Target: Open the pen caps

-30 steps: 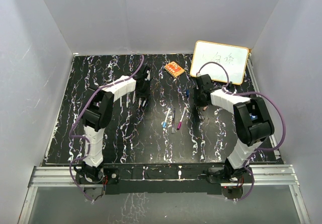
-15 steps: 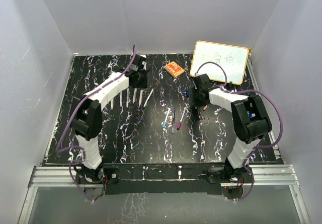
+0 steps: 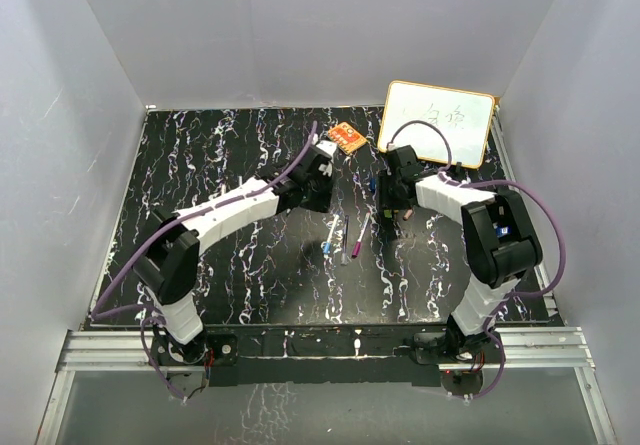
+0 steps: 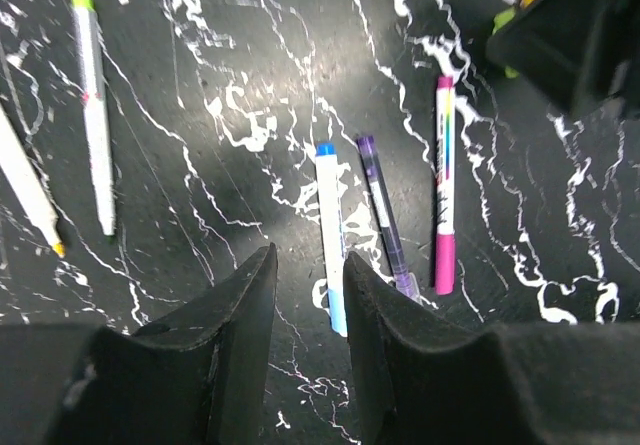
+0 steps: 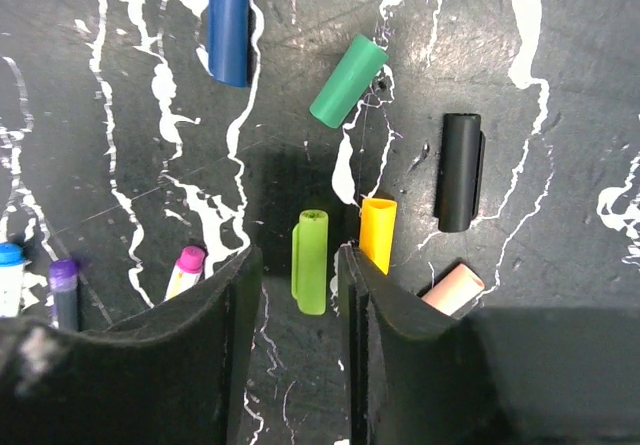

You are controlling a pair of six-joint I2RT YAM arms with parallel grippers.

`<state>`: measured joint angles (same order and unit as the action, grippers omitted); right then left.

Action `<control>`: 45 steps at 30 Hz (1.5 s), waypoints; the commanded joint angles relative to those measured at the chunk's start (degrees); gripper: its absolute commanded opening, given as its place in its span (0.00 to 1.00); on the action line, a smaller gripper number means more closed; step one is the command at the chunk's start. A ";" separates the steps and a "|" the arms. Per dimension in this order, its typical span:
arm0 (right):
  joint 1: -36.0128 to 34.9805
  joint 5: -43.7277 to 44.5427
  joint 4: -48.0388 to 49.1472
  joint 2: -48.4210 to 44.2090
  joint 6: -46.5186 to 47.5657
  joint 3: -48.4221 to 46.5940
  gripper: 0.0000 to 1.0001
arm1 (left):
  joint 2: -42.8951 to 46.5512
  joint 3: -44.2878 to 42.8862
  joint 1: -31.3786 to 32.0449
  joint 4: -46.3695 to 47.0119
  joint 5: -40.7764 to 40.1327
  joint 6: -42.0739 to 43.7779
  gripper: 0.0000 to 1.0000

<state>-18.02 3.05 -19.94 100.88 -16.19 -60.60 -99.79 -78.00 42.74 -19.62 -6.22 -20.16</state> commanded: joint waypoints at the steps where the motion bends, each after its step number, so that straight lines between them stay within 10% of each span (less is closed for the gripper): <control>1: -0.21 -0.39 4.07 -7.49 0.52 -0.58 0.37 | -0.51 2.40 1.56 2.30 -0.47 -1.08 0.32; 45: -0.26 -4.70 5.60 -28.30 2.13 3.23 0.52 | -16.09 1.72 9.29 -2.31 -13.71 -2.01 0.33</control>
<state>-18.02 -1.48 -16.32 75.13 -14.94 -58.22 -113.21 -75.44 51.96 -17.65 -18.02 -21.52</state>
